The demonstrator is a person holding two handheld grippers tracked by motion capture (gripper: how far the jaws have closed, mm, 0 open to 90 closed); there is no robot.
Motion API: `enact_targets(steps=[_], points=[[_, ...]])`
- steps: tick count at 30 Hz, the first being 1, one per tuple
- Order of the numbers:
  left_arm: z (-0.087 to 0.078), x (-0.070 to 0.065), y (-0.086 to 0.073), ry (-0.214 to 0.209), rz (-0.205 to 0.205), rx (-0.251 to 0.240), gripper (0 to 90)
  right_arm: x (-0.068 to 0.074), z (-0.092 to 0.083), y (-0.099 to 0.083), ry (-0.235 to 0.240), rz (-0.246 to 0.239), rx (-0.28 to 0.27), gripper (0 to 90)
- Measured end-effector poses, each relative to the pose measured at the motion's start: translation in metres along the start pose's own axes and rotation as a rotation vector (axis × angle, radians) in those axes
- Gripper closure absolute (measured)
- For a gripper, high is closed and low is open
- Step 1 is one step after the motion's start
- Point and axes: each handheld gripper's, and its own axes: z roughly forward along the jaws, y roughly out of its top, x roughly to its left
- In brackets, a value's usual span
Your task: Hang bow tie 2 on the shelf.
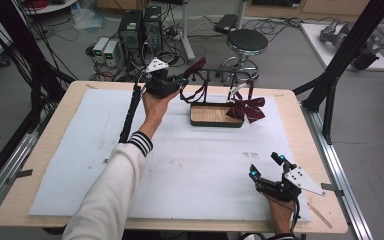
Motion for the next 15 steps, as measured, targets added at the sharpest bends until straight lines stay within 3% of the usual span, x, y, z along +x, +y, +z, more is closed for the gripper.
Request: enact_targets(steps=[3,5,9,15], points=[[0.0016,0.0002,-0.0017,0.034,0.021,0.016,79.5,0.0000,0.0001,0.0000,-0.001,0.004,-0.001,11.1],[0.0022,0.0007,-0.0026,0.056,0.010,0.016,79.5,0.0001,0.0000,0.0001,-0.001,0.009,0.000,11.1],[0.0042,0.0011,-0.0030,0.070,-0.006,-0.001,79.6,0.0003,-0.0002,0.0000,-0.003,0.013,0.002,11.1],[0.0069,0.0051,-0.0067,0.091,-0.003,0.016,79.5,-0.0002,-0.0006,-0.0002,-0.006,0.017,-0.004,11.1]])
